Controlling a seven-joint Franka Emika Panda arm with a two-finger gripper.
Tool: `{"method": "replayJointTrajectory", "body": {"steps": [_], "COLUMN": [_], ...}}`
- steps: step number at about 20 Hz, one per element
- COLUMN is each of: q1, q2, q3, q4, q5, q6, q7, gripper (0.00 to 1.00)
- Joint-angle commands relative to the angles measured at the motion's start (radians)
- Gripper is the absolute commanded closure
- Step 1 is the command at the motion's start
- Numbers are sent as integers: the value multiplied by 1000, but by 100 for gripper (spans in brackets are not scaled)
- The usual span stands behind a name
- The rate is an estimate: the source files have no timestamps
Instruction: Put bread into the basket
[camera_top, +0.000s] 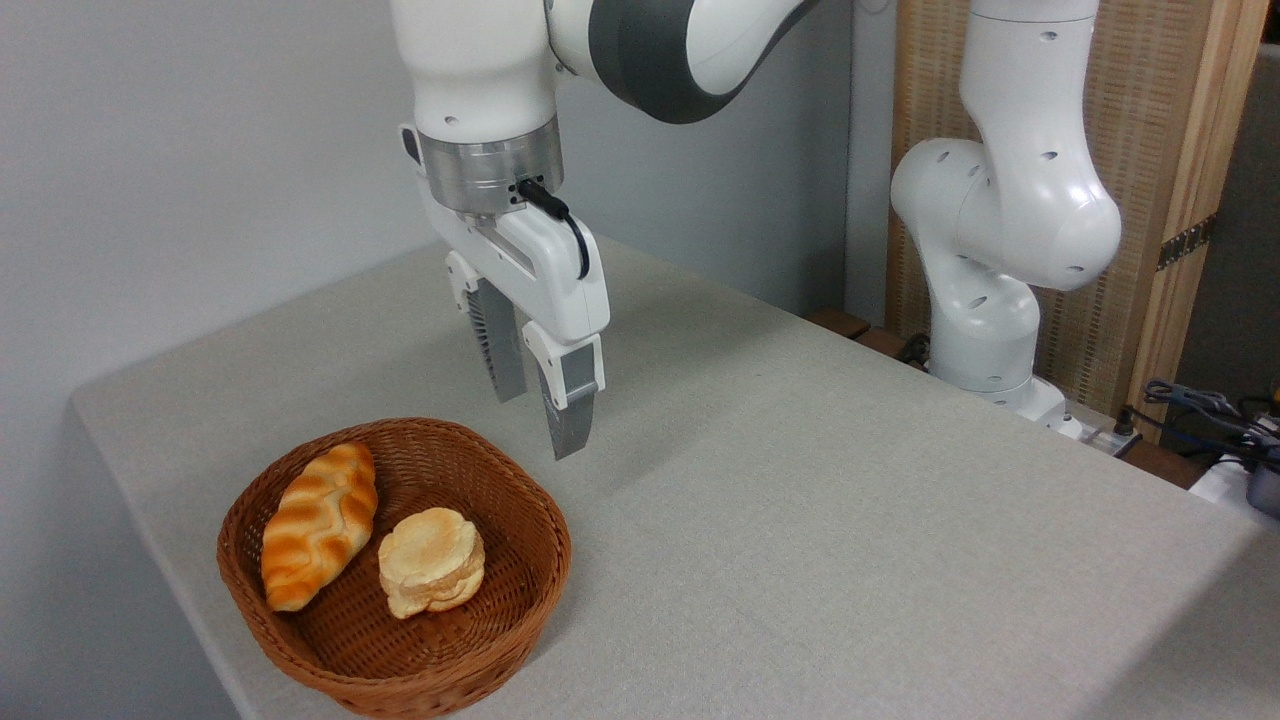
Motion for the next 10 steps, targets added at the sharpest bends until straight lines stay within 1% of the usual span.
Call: {"method": "replayJointTrajectory", "body": {"steps": [1, 2, 4, 10], "q1": [-9, -9, -9, -9], "q2": [-7, -6, -7, -6], "q3": [12, 12, 12, 15], "q4": [12, 13, 18, 27], "q5": [2, 0, 3, 12], "q6": [-41, -41, -40, -41], "q7": [38, 23, -64, -63], "gripper": [0, 0, 0, 0]}}
